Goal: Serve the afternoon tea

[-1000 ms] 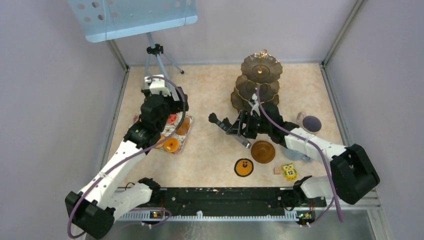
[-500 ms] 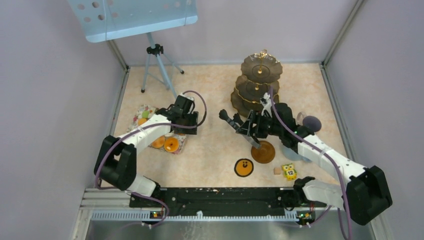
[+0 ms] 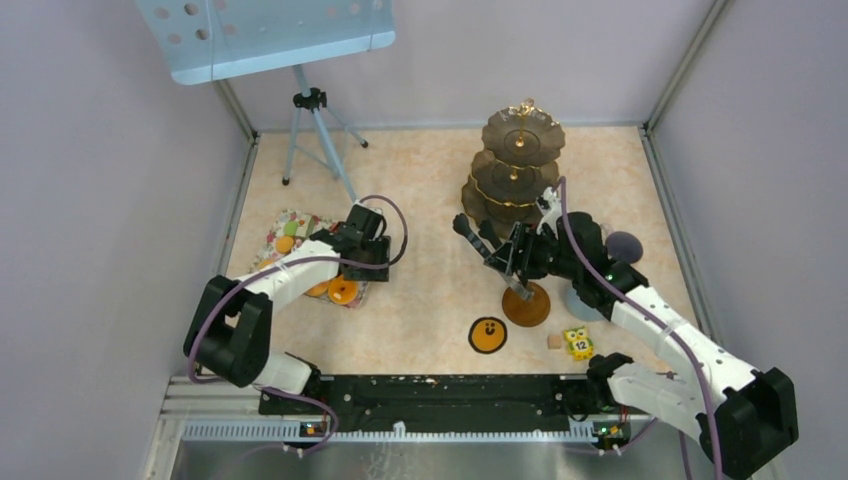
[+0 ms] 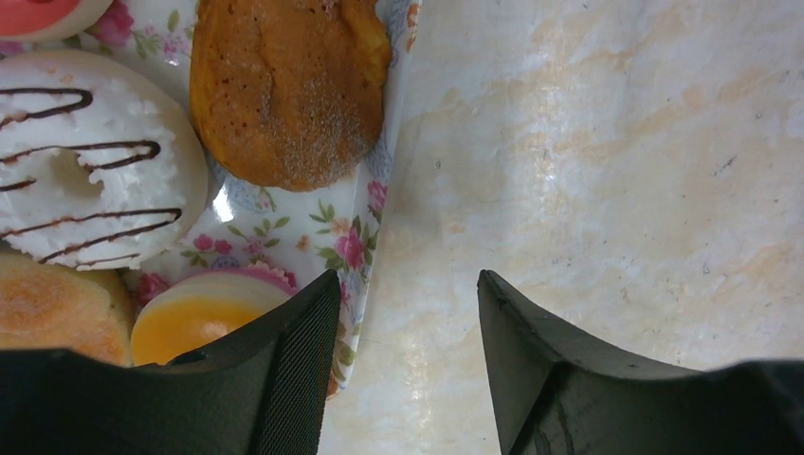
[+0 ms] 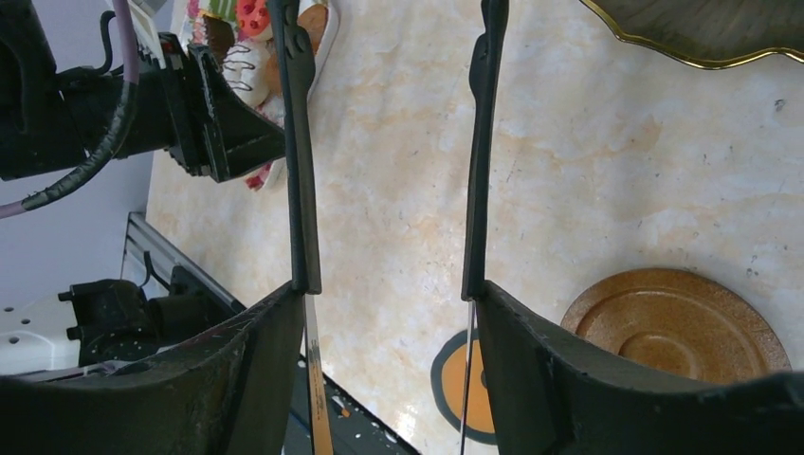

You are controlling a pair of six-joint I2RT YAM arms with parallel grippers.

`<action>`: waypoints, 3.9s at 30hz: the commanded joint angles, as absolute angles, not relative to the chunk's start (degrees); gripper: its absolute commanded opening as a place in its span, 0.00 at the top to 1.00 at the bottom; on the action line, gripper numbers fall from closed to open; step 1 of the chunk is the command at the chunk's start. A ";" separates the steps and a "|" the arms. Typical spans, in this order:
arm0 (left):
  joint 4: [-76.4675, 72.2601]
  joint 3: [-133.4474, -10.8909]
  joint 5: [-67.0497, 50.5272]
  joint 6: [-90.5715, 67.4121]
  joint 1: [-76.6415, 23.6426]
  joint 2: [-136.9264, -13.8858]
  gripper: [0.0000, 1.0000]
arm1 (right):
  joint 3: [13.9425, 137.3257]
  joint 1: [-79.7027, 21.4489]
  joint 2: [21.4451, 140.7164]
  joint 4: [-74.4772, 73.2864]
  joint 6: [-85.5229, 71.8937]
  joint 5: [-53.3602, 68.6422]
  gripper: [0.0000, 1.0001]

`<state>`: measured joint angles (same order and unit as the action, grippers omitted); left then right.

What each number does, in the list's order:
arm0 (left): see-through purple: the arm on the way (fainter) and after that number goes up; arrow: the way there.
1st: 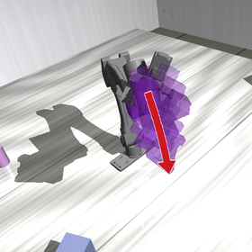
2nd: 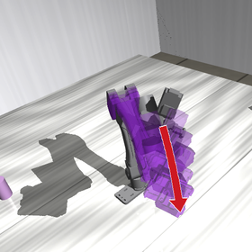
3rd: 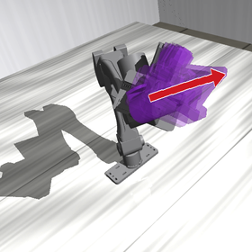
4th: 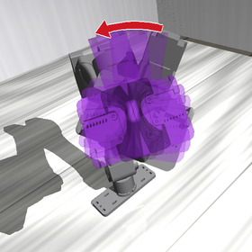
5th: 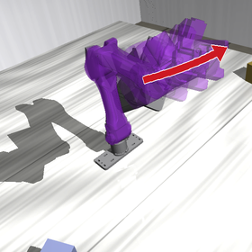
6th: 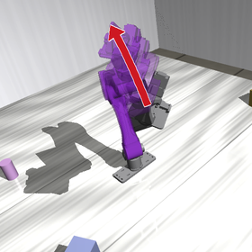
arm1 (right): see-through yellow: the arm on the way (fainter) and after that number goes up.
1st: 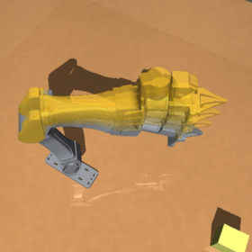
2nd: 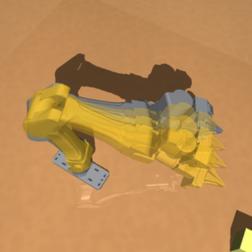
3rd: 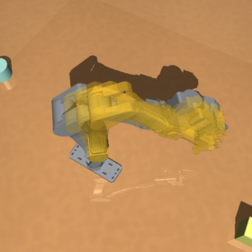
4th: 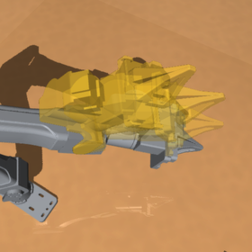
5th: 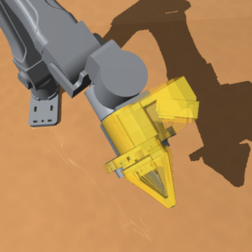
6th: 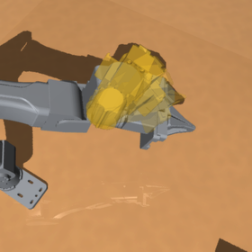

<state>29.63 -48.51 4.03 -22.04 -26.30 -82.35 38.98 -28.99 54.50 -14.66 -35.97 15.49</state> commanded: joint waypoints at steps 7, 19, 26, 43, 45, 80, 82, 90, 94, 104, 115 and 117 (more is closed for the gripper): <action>23.05 -47.64 2.30 -22.32 -26.43 -87.72 0.42 | 37.82 -28.30 50.41 -15.20 -34.89 13.08 0.41; 15.12 -50.69 -7.49 -24.16 -31.25 -92.42 0.61 | 37.58 -28.30 50.09 -16.24 -35.00 11.11 0.44; 11.68 -57.99 -11.23 -25.32 -35.36 -99.59 0.62 | 38.28 -28.30 50.21 -18.81 -36.10 9.39 0.44; 17.86 -64.90 -3.91 -14.50 -35.50 -75.17 0.17 | 42.15 -28.21 55.82 -18.94 -39.65 14.59 0.46; 17.50 -66.07 0.44 -11.39 -35.46 -70.68 0.12 | 41.60 -28.21 57.03 -16.17 -42.64 17.41 0.48; 4.49 -53.36 19.91 -0.44 -35.52 -45.94 0.01 | 58.43 -45.29 86.28 -15.97 -58.50 9.35 0.48; 4.40 -53.22 20.06 -0.44 -35.48 -45.63 0.01 | 59.31 -45.80 87.28 -16.57 -58.45 9.14 0.48; 4.00 -52.74 19.98 -0.44 -35.44 -44.43 0.01 | 63.90 -47.61 91.44 -19.82 -57.98 7.54 0.45; 3.95 -52.67 19.58 -0.44 -35.58 -44.32 0.01 | 65.94 -47.79 93.57 -20.77 -58.04 7.42 0.43; 3.78 -52.39 19.67 -0.44 -35.51 -44.12 0.01 | 73.28 -49.36 99.18 -26.10 -54.61 2.87 0.43; 3.69 -52.31 19.40 -0.44 -35.57 -44.12 0.01 | 78.99 -52.14 103.97 -31.70 -49.35 0.43 0.44; 3.69 -52.30 19.44 -0.44 -35.57 -44.11 0.01 | 78.76 -52.32 104.05 -31.27 -48.98 0.92 0.45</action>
